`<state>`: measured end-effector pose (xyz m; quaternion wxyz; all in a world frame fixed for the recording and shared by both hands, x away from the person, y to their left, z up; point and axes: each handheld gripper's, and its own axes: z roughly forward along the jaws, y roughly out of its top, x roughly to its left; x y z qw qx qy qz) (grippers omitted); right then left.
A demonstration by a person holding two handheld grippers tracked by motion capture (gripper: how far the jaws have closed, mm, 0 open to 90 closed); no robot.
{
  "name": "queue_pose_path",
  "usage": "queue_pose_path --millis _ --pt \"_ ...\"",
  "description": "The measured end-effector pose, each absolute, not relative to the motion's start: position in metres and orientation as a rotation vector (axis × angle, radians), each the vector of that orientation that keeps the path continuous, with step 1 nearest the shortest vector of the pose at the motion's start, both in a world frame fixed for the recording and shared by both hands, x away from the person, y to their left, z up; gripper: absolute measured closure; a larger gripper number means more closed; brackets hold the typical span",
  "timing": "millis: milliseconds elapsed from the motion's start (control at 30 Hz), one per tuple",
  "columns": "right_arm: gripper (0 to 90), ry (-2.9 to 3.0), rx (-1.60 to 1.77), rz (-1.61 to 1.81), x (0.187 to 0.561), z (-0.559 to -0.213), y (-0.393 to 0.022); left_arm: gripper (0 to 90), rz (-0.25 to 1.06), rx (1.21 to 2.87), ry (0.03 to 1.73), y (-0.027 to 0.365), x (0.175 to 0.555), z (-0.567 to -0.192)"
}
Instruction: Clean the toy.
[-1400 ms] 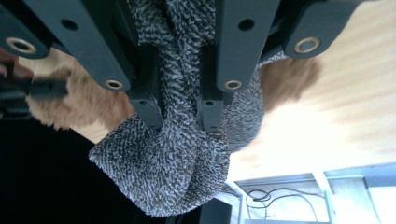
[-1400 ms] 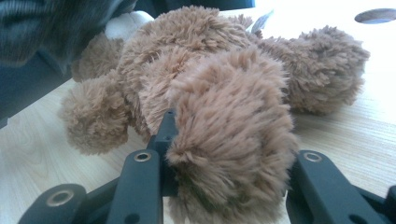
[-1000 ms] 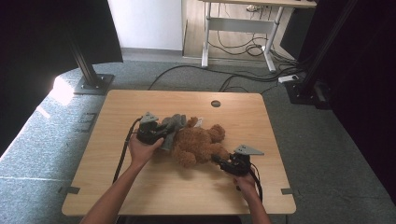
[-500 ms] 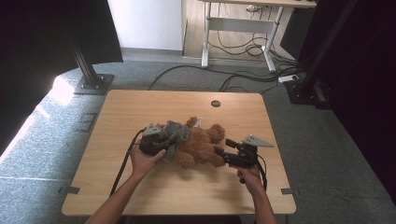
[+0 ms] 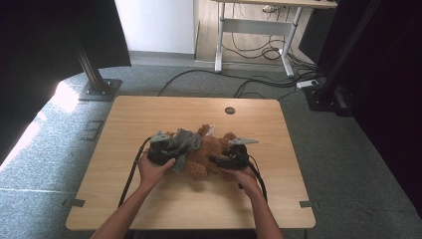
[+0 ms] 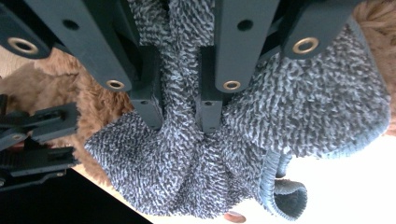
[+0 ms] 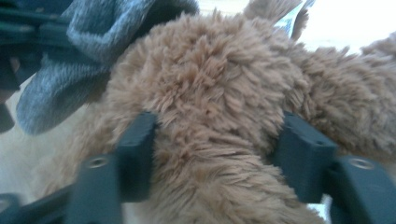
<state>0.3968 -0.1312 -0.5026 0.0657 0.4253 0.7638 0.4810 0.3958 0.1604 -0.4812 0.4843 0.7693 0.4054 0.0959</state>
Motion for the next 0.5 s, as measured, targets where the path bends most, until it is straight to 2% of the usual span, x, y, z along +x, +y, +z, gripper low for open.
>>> queue_pose_path --millis 33,133,233,500 --pt "46.0 2.304 1.283 1.451 0.397 -0.503 -0.131 74.9 0.232 1.876 0.986 0.16 0.395 -0.481" --pt "56.9 2.314 1.258 1.461 0.39 -0.507 -0.131 74.8 0.22 1.873 0.989 0.159 0.391 -0.479" --pt "62.0 2.32 1.219 1.458 0.382 -0.511 -0.131 74.6 0.185 1.851 0.987 0.161 0.383 -0.475" --pt "65.7 2.332 1.124 1.438 0.355 -0.523 -0.128 74.6 0.141 1.799 0.889 0.143 0.37 -0.445"
